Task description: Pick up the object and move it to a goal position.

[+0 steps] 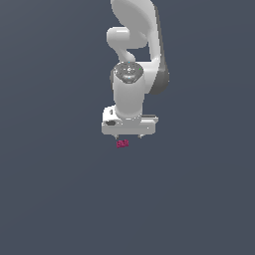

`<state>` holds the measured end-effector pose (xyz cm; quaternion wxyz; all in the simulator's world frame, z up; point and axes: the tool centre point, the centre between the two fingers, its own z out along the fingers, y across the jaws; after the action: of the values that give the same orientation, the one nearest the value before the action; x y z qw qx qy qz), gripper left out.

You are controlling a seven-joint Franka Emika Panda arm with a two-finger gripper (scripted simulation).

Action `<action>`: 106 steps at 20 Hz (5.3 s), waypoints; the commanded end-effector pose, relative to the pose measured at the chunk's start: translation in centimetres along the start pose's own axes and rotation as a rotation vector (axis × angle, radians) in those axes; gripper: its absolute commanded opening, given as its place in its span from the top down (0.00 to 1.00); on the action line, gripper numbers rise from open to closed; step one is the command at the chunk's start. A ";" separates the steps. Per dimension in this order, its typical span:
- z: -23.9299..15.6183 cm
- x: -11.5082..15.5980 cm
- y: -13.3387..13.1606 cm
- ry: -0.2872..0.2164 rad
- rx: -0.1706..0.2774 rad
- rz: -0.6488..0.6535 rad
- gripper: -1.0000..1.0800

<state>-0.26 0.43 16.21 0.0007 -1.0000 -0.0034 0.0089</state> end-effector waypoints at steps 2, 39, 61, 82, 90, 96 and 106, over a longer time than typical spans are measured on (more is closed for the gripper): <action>0.0 0.0 0.1 0.001 0.000 0.001 0.04; 2.6 -0.9 2.8 0.022 0.011 0.481 0.04; 8.3 -4.3 2.8 0.012 0.017 1.122 0.04; 10.2 -5.8 3.2 0.016 0.011 1.362 0.04; 13.2 -5.8 3.2 0.016 0.011 1.366 0.04; 15.0 -5.8 3.2 0.016 0.011 1.368 0.04; 15.1 -5.8 3.2 0.016 0.011 1.368 1.00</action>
<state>-6.24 -2.77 1.23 0.0003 -0.7773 0.6291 0.0000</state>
